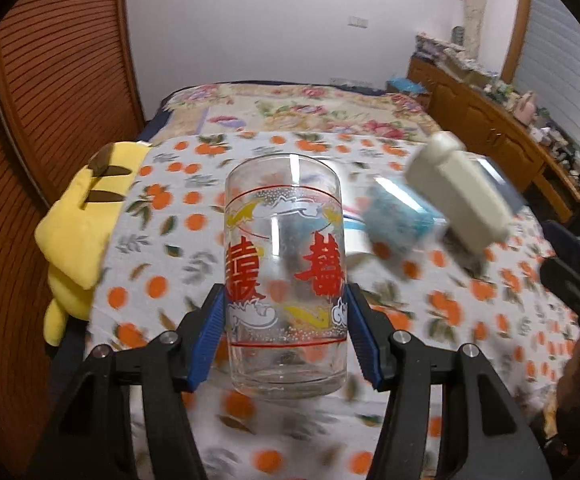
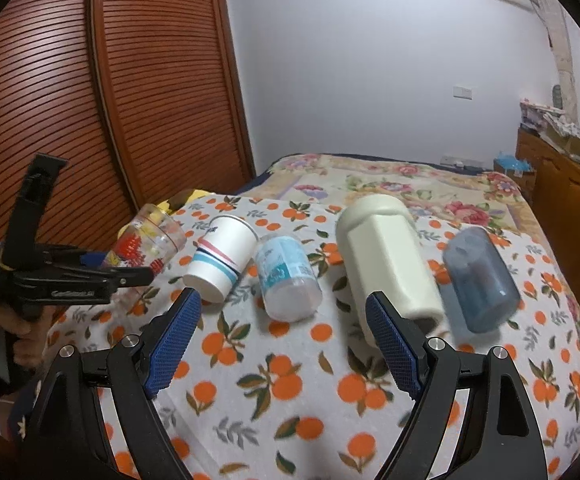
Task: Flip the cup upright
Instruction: 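Close the left gripper around the glass tumbler and lift it, then rotate the held glass tumbler upright and pass it toward the right gripper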
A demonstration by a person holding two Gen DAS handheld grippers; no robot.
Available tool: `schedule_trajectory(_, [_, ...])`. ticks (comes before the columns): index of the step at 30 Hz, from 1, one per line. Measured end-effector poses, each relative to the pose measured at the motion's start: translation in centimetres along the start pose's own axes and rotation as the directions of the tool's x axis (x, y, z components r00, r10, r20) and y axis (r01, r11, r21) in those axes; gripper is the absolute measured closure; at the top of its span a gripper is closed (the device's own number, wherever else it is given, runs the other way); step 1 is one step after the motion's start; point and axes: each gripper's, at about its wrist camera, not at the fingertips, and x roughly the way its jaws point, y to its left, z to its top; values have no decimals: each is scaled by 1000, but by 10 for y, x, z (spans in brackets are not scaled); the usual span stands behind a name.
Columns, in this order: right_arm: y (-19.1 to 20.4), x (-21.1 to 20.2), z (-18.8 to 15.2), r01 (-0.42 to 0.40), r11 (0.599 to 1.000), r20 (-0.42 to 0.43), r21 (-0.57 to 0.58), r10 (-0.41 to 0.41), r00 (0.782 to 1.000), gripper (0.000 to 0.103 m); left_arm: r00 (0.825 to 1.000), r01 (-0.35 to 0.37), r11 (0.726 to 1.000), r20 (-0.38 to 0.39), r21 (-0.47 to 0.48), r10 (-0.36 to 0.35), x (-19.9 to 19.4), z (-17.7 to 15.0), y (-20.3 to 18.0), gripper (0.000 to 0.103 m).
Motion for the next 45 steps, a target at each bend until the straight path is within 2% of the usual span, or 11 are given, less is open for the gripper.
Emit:
schedule_trajectory(7, [-30,-35,-24,41,998,8,57,-41,999,17,996,85,996,12,15,-86,-12,-21,-61,46])
schedule_trajectory(12, [-52,-56,-43,75,995,-11,63,-75,997,17,986,163,987,-22,15,-162,-4,-38,-100,46])
schedule_trajectory(21, [-88,-73,-70,136,983,-53,121,-130,990,17,976,205,977,-86,53,-200,13,-59,-155,46])
schedule_trajectory(24, [-93,-75,-74,142,981,-59,129,-136,989,17,972,218,974,-104,57,-212,16,-61,-163,46])
schedule_trajectory(30, [-99,-74,-79,144,979,-74,143,-135,988,17,975,199,976,-118,87,-188,23,-63,-173,46])
schedule_trajectory(37, [-98,-73,-78,131,980,-76,149,-121,990,17,977,183,980,-126,72,-173,27,-60,-170,45])
schedule_trajectory(45, [-89,-68,-72,113,983,-85,147,-101,991,17,984,175,983,-32,60,-174,-2,-50,-152,37])
